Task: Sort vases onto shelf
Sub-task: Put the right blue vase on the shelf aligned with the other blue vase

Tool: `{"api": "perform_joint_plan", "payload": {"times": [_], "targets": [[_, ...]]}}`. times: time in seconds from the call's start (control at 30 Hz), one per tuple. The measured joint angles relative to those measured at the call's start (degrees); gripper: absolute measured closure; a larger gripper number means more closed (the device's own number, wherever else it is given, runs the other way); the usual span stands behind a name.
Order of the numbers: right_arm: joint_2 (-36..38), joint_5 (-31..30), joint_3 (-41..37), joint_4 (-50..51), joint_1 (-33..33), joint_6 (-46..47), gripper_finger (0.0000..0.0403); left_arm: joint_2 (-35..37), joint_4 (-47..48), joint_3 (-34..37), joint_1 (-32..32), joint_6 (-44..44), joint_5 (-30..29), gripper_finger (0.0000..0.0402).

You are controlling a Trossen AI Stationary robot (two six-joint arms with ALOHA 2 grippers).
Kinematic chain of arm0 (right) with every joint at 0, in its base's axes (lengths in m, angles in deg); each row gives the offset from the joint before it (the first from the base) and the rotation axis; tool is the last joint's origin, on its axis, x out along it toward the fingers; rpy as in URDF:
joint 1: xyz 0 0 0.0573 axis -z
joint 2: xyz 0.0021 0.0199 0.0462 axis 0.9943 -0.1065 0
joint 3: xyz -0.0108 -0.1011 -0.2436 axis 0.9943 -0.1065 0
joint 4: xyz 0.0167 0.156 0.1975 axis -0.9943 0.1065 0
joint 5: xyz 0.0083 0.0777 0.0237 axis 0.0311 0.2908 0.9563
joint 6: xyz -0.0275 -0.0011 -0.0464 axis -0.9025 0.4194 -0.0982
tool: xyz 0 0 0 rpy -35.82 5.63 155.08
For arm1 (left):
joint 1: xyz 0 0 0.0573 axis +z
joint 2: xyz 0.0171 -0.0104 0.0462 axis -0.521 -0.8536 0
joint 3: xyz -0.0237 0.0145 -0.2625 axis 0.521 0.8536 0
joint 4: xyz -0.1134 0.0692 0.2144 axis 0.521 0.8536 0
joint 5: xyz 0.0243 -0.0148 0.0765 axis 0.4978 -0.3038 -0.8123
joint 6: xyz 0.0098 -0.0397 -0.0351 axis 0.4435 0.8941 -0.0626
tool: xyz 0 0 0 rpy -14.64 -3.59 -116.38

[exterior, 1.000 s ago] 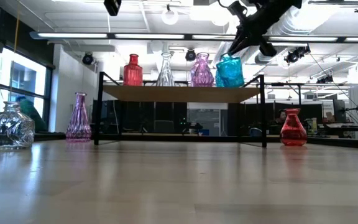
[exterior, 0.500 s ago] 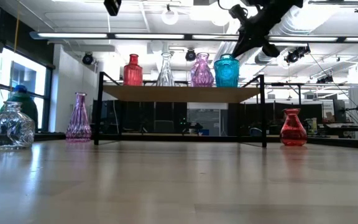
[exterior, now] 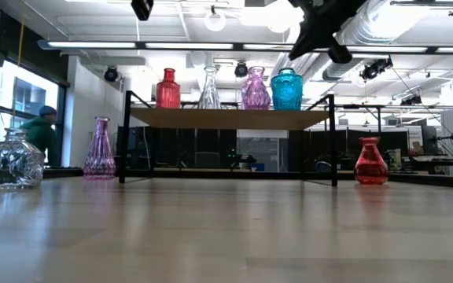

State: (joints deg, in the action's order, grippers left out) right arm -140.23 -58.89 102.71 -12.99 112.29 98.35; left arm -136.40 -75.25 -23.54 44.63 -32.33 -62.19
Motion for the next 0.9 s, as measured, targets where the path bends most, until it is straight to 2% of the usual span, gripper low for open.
{"api": "perform_joint_plan", "payload": {"times": [0.37, 0.9], "targets": [[-3.71, -5.52, -0.02, -0.04, -6.09, 1.07, 0.0402, 0.00, 0.00, 0.00, 0.00, 0.00, -0.23, 0.0298], [-5.25, -9.47, -0.04, 2.26, -5.04, 1.19, 0.0402, 0.01, 0.02, 0.00, 0.00, -0.02, -0.21, 0.0298]]}}
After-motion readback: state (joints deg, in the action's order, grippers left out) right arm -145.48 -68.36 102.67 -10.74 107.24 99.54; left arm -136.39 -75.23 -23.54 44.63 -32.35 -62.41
